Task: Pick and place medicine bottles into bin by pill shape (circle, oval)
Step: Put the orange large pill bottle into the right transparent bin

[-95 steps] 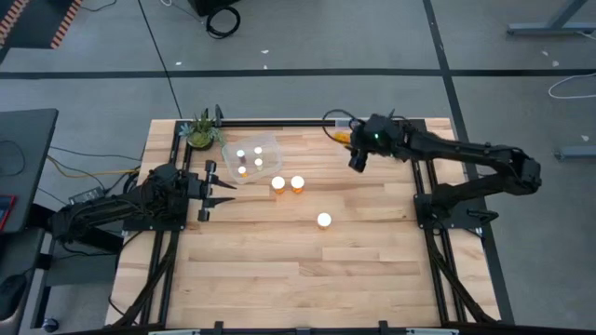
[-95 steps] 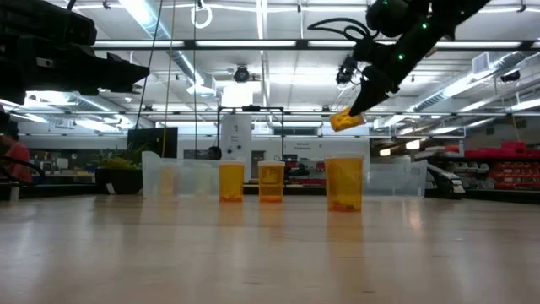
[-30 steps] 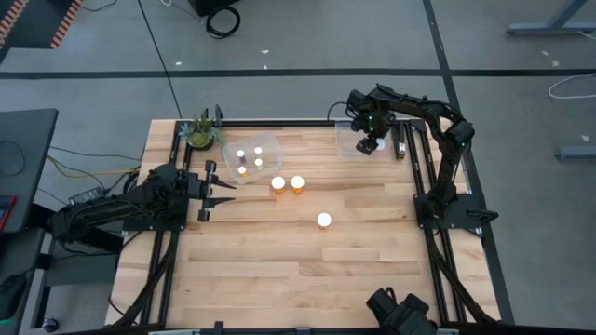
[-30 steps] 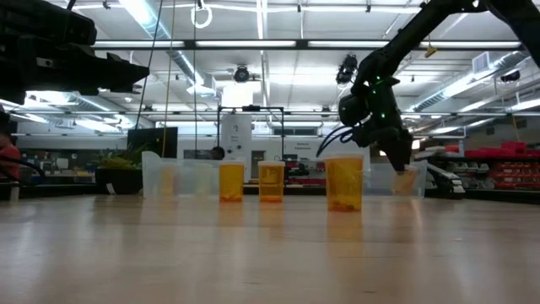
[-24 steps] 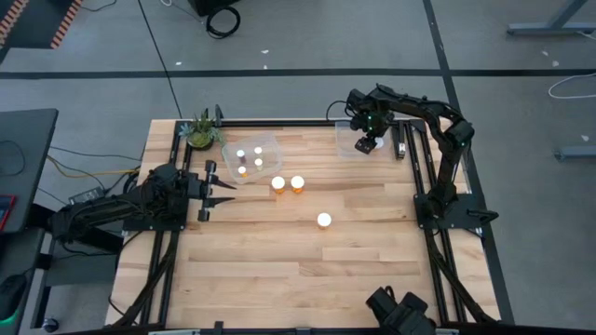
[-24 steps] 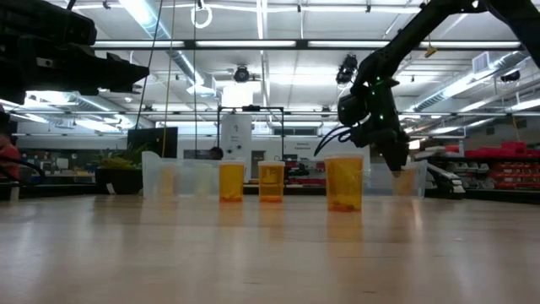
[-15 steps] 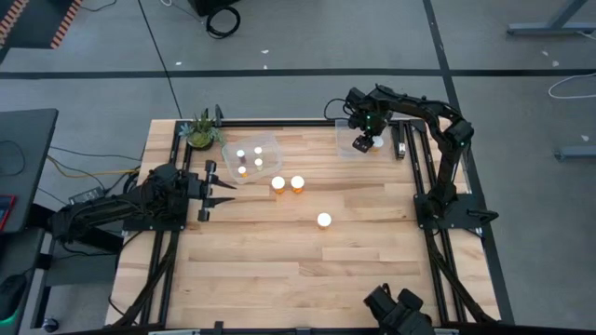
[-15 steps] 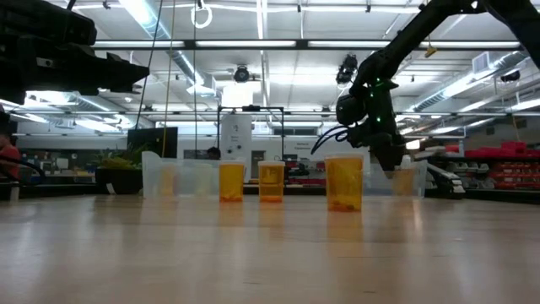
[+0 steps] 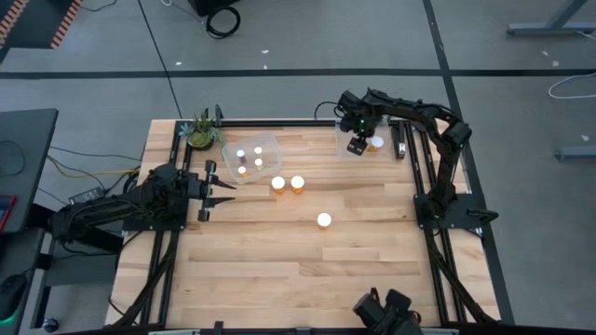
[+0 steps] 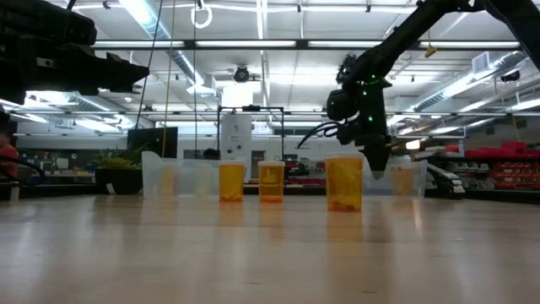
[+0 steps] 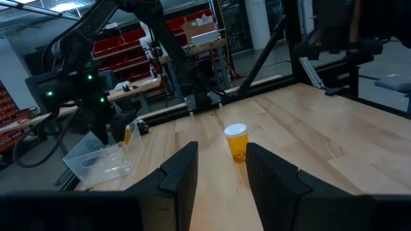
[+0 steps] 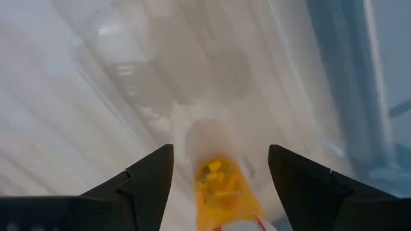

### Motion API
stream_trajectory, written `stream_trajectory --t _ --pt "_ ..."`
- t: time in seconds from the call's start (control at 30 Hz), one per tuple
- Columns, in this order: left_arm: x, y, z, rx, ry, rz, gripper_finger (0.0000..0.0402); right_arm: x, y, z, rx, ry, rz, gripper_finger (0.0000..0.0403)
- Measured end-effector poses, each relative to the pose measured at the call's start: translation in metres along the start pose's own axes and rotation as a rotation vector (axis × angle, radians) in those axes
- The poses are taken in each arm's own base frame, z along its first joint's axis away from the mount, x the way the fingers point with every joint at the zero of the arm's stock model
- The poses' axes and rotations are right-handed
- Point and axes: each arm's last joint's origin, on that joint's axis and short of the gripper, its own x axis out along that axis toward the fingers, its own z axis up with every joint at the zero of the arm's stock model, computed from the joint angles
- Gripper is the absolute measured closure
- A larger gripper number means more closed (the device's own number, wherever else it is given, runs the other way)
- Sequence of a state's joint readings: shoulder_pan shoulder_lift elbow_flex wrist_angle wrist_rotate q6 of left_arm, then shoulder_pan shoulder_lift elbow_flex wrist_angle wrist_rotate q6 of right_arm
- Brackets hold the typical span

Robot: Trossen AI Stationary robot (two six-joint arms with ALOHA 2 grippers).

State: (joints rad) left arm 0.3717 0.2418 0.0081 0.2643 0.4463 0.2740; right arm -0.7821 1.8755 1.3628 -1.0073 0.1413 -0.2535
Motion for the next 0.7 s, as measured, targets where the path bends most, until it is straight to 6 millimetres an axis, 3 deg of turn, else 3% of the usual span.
stream_trajectory --t 0.17,0.33,0.57,0.7 --pt "0.0 0.0 0.0 -0.001 0.0 0.0 0.0255 -0.012 0.016 0.009 -0.071 -0.003 -0.152 0.0141" --pt "0.0 0.0 0.0 0.0 0.0 0.0 0.0251 -0.047 0.038 0.029 -0.106 -0.115 -0.214 0.0141" --pt "0.0 0.0 0.0 0.0 0.0 0.0 0.0258 -0.104 0.087 0.05 -0.189 -0.329 -0.176 0.0141" --pt "0.0 0.0 0.0 0.0 0.0 0.0 0.0262 -0.124 0.12 0.054 -0.274 -0.445 -0.076 0.0141"
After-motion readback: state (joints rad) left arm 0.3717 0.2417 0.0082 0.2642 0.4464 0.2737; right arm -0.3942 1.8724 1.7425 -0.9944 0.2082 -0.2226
